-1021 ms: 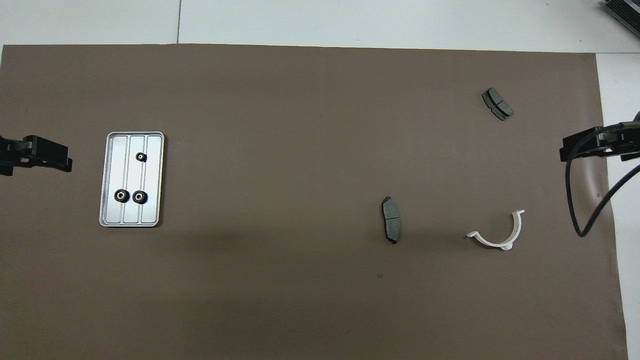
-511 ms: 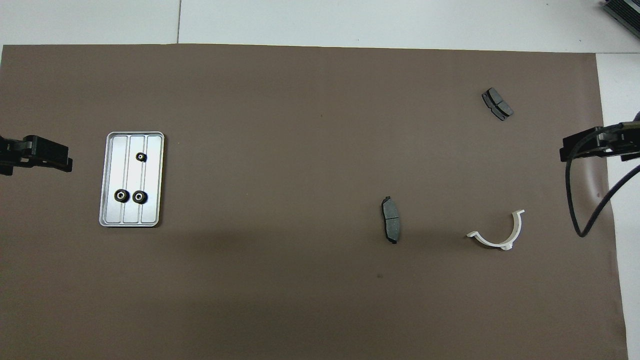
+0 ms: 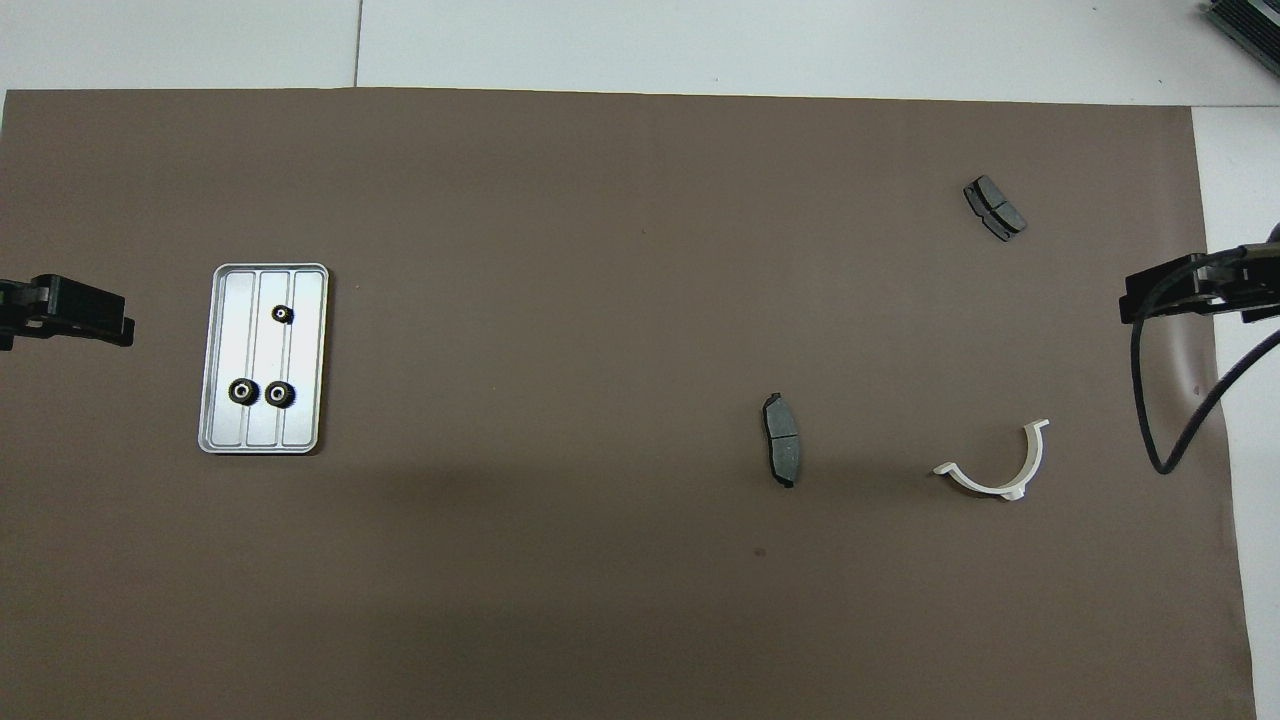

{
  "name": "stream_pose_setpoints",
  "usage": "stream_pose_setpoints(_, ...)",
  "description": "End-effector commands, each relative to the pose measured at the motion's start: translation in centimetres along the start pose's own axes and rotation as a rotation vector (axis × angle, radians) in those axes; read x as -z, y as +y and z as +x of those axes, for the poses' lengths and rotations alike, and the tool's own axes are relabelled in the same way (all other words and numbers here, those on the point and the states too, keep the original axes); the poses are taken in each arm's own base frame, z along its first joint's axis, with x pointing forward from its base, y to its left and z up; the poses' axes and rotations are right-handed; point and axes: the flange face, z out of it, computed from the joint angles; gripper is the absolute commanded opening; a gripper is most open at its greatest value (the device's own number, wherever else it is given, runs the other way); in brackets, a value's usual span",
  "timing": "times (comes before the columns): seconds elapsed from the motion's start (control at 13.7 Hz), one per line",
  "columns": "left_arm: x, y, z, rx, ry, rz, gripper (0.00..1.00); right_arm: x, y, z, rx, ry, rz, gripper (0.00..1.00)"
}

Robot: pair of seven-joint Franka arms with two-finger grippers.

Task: Pick bearing gear from pile to tray

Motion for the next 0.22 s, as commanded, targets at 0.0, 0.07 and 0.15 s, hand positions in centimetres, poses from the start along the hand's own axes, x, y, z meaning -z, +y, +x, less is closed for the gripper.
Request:
stream_pose_setpoints(0.0,0.33,0.24,-0.56,-0.015,0.021,-0.016,1.00,-0.02,0.20,-0.81,0.014,-0.006,-0.007,1.00)
stream_pose_setpoints(0.07,0.23,0.48,-0.59,-0.018,0.016,-0.014,1.00,-0.02,0.20,-0.81,0.014,-0.006,-0.007,1.00)
stream_pose_setpoints(0.15,0.22,0.65,-0.60,-0.019,0.014,-0.014,1.00,-0.01,0.20,-0.79,0.015,-0.004,-0.007,1.00)
